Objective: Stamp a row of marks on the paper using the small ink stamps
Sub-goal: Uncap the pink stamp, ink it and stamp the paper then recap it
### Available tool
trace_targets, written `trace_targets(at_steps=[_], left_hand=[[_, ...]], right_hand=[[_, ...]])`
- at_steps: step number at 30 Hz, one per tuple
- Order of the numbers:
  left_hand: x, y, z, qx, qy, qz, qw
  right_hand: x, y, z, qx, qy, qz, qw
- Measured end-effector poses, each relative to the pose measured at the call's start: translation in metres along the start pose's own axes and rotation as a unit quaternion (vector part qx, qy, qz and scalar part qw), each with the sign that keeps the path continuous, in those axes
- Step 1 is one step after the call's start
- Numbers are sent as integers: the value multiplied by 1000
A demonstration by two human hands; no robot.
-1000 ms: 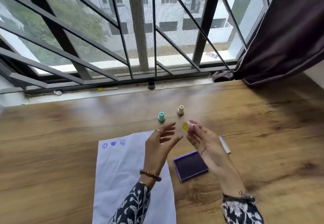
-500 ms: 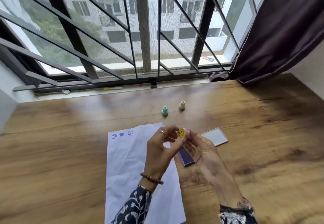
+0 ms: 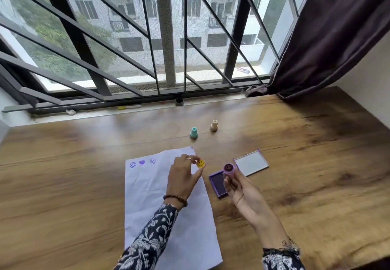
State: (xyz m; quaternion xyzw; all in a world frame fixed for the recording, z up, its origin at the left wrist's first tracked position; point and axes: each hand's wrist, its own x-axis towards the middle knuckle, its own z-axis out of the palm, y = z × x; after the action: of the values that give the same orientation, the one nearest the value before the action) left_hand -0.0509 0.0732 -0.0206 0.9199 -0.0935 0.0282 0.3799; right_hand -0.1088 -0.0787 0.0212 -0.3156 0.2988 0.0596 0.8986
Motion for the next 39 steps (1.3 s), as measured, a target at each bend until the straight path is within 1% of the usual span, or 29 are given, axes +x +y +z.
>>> trace_targets(at_steps=[3, 6, 9, 11, 13, 14, 17, 20, 22, 23, 24, 25, 27, 32, 34, 35, 38, 39], left_hand=[[11, -5, 14, 57, -28, 4, 998], [15, -9, 21, 89, -46, 2, 995], [10, -13, 20, 54, -44, 0, 998], [2, -14, 18, 20, -41, 8, 999], [-11, -14, 17, 16, -57, 33, 998], [-17, -13, 18, 25, -66, 47, 996], [-31, -12, 25, 68, -77, 73, 992], [-36, -12, 31, 74, -84, 73, 991], [-37, -12, 34, 61, -72, 73, 993], [-37, -12, 35, 57, -64, 72, 994], [-37, -12, 36, 54, -58, 71, 994], [-37, -13, 37, 52, -55, 70, 995], [-38, -13, 37, 51, -52, 68, 995], [-38, -13, 38, 49, -52, 63, 995], [-38, -13, 38, 50, -51, 61, 996], [-38, -13, 38, 50, -51, 59, 996], [-38, -14, 38, 53, -48, 57, 996], [-38, -14, 39, 52, -46, 58, 996]], right_hand=[[3, -1, -8, 15, -2, -3, 1000], [6, -2, -14, -11, 11, -28, 999], [6, -2, -21, -78, 28, -70, 994], [6, -1, -25, -166, 53, -111, 978], [7, 3, -29, -277, 91, -163, 943], [6, 4, -30, -336, 112, -189, 916], [5, 10, -28, -516, 145, -250, 807], [5, 17, -24, -612, 113, -311, 719], [4, 20, -23, -679, 90, -348, 640], [4, 20, -23, -707, 82, -357, 605], [3, 20, -24, -728, 77, -360, 578], [2, 20, -23, -743, 75, -360, 560], [2, 21, -23, -760, 72, -361, 535], [7, 19, -26, -782, 55, -375, 495], [8, 18, -26, -785, 48, -382, 484], [9, 17, -25, -789, 48, -387, 475], [11, 14, -19, -818, 37, -380, 430], [12, 13, -18, -827, 28, -367, 426]])
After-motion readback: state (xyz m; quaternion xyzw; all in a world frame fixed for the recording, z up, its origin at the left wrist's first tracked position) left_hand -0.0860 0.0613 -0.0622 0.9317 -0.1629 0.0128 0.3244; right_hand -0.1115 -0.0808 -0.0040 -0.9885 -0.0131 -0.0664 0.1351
